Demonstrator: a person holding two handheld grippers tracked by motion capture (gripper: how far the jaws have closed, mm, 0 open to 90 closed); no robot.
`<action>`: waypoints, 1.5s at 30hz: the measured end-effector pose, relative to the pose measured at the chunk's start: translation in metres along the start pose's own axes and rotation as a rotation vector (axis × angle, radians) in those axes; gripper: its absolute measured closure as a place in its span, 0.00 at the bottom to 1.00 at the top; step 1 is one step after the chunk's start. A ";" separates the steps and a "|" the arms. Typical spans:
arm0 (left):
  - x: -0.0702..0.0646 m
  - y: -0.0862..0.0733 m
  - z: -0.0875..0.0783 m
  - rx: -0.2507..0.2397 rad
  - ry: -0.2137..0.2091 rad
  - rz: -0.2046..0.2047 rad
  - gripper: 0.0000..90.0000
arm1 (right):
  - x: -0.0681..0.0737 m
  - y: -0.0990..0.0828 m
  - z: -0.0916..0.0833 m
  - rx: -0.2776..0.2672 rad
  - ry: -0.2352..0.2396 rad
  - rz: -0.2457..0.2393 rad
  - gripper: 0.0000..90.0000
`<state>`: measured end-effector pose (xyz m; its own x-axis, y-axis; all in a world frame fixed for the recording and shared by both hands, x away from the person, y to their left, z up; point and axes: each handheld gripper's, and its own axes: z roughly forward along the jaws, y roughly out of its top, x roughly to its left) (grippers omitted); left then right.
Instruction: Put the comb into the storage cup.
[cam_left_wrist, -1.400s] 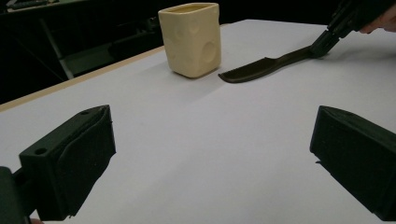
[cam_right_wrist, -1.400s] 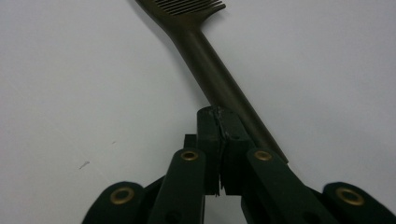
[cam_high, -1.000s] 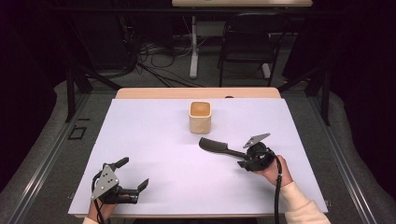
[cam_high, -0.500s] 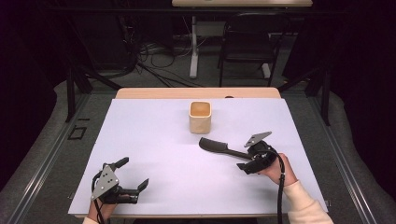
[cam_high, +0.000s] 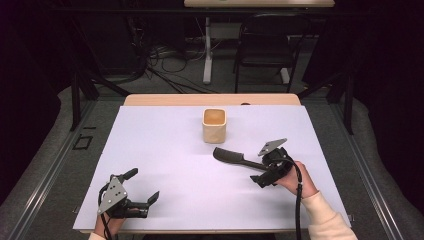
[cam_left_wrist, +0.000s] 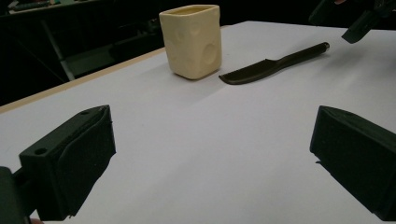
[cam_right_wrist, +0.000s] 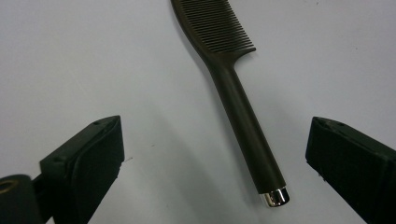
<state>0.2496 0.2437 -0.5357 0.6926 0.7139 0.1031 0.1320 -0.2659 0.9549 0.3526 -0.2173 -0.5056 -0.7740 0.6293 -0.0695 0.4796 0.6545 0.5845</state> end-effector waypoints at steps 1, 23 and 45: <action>0.000 0.000 0.000 0.001 0.000 0.000 0.00 | 0.000 0.001 0.000 -0.002 0.003 -0.007 0.03; -0.001 0.000 0.000 0.006 0.008 -0.001 0.00 | -0.003 0.018 0.008 0.049 -0.012 -0.049 0.00; 0.000 -0.001 0.000 0.012 0.008 -0.003 0.00 | -0.004 0.037 0.040 0.193 0.010 -0.132 0.00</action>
<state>0.2499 0.2438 -0.5366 0.6868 0.7196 0.1023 0.1429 -0.2717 0.9517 0.3903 -0.1791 -0.5157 -0.8389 0.5294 -0.1261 0.4434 0.7993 0.4055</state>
